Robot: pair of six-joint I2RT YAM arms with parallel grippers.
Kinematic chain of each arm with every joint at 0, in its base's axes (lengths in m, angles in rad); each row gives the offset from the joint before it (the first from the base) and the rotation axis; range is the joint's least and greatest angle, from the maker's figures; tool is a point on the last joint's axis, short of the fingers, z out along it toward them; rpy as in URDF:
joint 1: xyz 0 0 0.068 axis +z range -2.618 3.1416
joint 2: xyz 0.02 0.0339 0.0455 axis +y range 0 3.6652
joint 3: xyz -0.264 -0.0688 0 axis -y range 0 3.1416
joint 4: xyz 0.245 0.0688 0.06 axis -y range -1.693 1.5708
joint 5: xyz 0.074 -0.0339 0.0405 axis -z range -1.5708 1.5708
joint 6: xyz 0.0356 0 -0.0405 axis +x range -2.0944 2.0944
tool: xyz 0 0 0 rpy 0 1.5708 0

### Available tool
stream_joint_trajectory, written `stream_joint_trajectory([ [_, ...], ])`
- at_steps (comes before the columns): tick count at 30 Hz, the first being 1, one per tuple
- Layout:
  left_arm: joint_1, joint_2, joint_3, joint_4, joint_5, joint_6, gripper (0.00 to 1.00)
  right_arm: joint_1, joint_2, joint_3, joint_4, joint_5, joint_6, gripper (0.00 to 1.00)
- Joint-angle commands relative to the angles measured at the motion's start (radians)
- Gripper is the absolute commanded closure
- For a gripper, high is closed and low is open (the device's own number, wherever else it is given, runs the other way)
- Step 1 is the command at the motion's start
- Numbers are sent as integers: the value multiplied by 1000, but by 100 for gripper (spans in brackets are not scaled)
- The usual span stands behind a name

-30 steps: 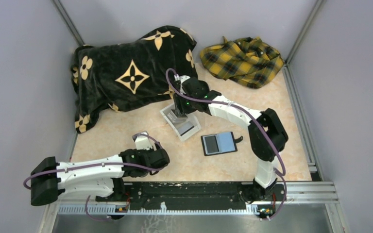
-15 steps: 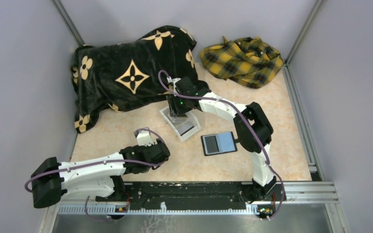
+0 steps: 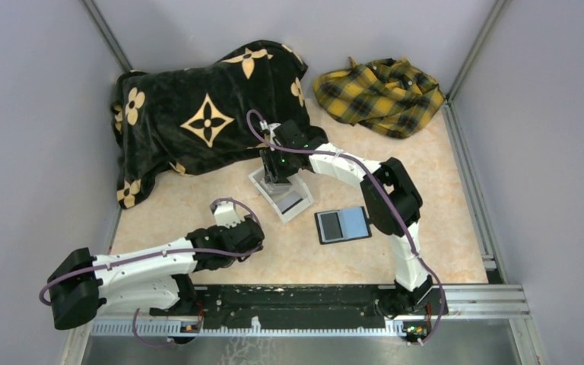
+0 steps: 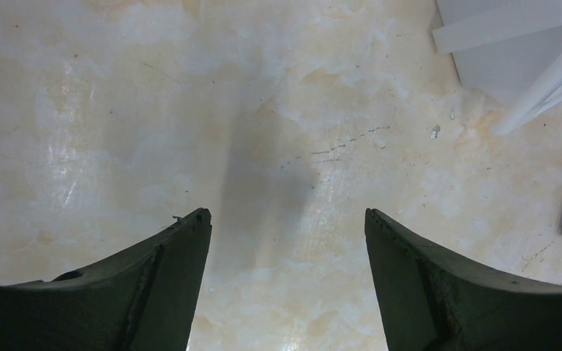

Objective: Put the credit cards into the card holder
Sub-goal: Pick up the credit card from the storage box.

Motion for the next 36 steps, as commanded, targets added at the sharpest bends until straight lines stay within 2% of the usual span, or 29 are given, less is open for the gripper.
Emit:
stream_joint_trajectory([
  [1,16,-1,-10,46,20,32,17,10,-24,-3,47,-60,16,54],
  [15,37,13,-19,90,46,65,18,38,-99,-15,45,-57,46,60],
  [25,72,47,-25,146,75,96,19,44,-112,-19,28,-39,37,75],
  [32,84,52,-22,158,79,110,20,73,-139,-6,-19,93,-7,80],
  [36,93,59,-12,168,79,122,20,85,-164,1,-42,177,-33,88],
])
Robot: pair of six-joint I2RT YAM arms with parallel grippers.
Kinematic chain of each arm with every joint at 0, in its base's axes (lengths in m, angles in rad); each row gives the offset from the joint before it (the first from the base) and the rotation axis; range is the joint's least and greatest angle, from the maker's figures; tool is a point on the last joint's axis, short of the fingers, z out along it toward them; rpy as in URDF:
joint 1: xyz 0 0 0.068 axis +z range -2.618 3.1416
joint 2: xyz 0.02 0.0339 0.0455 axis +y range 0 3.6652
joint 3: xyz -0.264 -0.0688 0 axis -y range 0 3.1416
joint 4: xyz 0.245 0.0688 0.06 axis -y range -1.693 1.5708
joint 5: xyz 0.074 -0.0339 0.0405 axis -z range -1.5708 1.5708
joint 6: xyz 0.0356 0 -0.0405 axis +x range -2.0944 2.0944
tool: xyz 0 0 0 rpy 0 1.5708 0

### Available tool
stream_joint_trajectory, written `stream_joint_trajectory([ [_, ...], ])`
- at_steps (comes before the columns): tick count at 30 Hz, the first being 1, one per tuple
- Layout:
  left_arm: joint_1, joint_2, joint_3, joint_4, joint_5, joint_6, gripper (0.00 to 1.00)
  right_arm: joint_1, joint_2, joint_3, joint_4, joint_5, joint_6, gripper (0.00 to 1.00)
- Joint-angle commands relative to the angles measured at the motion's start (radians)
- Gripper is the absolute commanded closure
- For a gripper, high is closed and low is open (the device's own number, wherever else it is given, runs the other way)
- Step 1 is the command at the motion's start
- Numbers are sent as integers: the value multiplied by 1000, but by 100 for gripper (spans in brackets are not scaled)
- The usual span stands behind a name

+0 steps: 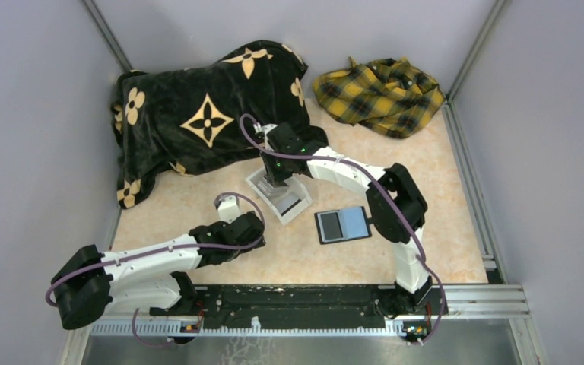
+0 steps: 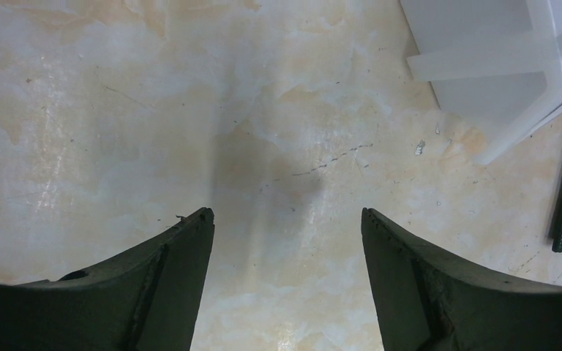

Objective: Put the credit cards into the card holder
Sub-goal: Pick up the credit card from the storage box.

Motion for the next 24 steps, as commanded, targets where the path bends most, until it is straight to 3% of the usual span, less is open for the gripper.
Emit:
stream_joint_trajectory([
  [1,12,13,13,24,4,28,20,29,-106,20,-24,114,-41,89],
  [8,21,35,53,20,-1,54,20,31,-148,-2,-31,197,-66,100],
  [17,34,35,130,-24,-20,80,20,30,-223,-88,10,292,-102,100],
  [24,48,30,283,-110,-3,97,21,31,-406,-230,102,310,-111,100],
])
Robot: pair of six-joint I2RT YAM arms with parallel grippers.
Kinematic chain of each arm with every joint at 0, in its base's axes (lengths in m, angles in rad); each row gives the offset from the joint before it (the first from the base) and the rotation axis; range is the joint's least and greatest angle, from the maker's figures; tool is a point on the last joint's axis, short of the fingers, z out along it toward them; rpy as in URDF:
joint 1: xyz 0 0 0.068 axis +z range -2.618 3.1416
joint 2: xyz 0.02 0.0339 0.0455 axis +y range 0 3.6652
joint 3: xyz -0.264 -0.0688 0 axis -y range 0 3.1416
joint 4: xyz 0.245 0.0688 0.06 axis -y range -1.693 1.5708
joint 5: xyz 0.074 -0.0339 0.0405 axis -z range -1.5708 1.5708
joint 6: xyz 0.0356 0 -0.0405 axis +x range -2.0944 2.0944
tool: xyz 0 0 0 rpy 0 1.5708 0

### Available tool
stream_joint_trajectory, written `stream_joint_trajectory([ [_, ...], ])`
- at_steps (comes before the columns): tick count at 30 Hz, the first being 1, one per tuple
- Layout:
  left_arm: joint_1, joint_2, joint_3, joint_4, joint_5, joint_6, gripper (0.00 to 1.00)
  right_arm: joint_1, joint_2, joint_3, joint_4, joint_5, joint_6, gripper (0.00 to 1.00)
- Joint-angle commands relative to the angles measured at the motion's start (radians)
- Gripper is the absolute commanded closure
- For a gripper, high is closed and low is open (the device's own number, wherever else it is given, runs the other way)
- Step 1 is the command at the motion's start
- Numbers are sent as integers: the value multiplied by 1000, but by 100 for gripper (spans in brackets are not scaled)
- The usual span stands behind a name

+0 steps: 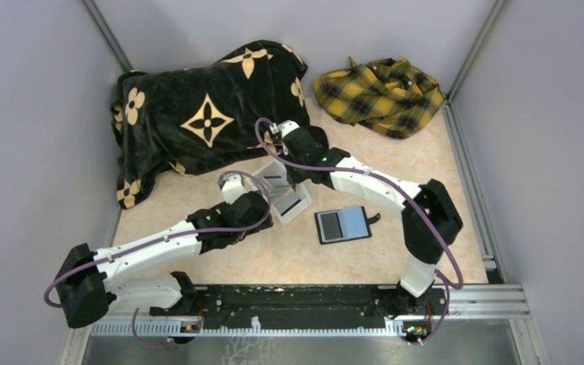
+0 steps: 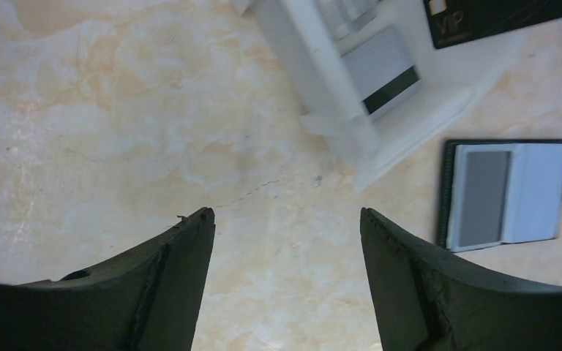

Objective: Put the credit cards into the card holder
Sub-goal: Pick up the credit card from the storage box.

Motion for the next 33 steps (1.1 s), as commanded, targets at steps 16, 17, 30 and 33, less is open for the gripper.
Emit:
stream_joint_trajectory([
  [16,100,-70,343,-27,357,-240,32,184,-792,-546,343,263,-32,100],
  [17,99,-70,347,-15,380,-261,33,204,-816,-565,349,280,-35,100],
  [30,100,-45,311,154,569,-395,36,484,-924,-644,410,559,-149,100],
  [33,111,-30,321,160,598,-400,36,545,-913,-644,416,627,-174,100],
])
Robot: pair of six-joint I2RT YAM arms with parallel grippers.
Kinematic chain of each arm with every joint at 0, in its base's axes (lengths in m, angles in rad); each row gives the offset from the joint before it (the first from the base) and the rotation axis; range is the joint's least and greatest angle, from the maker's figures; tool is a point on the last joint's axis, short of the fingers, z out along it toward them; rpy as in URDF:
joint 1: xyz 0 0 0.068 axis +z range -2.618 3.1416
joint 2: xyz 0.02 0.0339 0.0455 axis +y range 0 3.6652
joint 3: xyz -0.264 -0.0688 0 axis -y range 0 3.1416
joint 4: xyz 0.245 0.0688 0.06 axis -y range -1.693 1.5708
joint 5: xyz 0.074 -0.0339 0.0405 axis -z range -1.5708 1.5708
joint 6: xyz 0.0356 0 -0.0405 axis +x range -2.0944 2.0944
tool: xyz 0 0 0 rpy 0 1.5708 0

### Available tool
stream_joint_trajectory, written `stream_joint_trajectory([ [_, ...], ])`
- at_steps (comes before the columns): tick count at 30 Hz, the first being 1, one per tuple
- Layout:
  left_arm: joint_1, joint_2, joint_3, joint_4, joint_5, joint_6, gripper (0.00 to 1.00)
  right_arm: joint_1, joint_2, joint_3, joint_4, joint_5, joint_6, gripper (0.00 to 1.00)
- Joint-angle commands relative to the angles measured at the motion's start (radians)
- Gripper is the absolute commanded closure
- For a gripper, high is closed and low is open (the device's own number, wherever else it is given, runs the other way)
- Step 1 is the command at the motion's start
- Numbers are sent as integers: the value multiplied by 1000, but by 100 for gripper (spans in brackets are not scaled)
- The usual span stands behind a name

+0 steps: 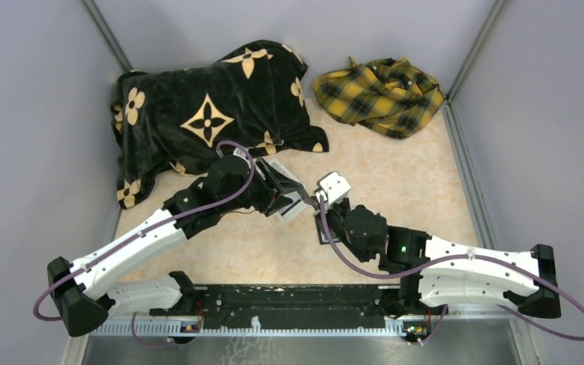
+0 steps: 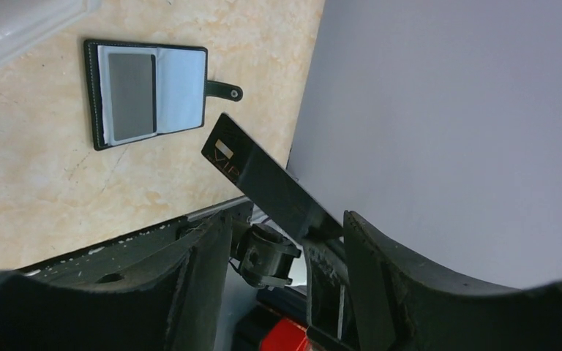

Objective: Put the credit cards into the card holder
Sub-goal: Pick up the credit card from the storage box.

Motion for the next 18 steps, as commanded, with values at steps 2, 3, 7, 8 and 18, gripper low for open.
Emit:
stream_joint_trajectory([
  [2,17,35,19,44,82,-33,36,106,0,-1,82,162,-72,100],
  [3,19,42,27,41,87,-32,36,125,2,-2,91,176,-81,100],
  [7,29,70,70,10,99,-14,36,194,15,-1,109,239,-119,100],
  [8,31,73,76,5,103,-10,36,208,17,1,110,252,-127,100],
  [18,47,92,73,58,209,21,58,291,42,-15,154,330,-211,100],
])
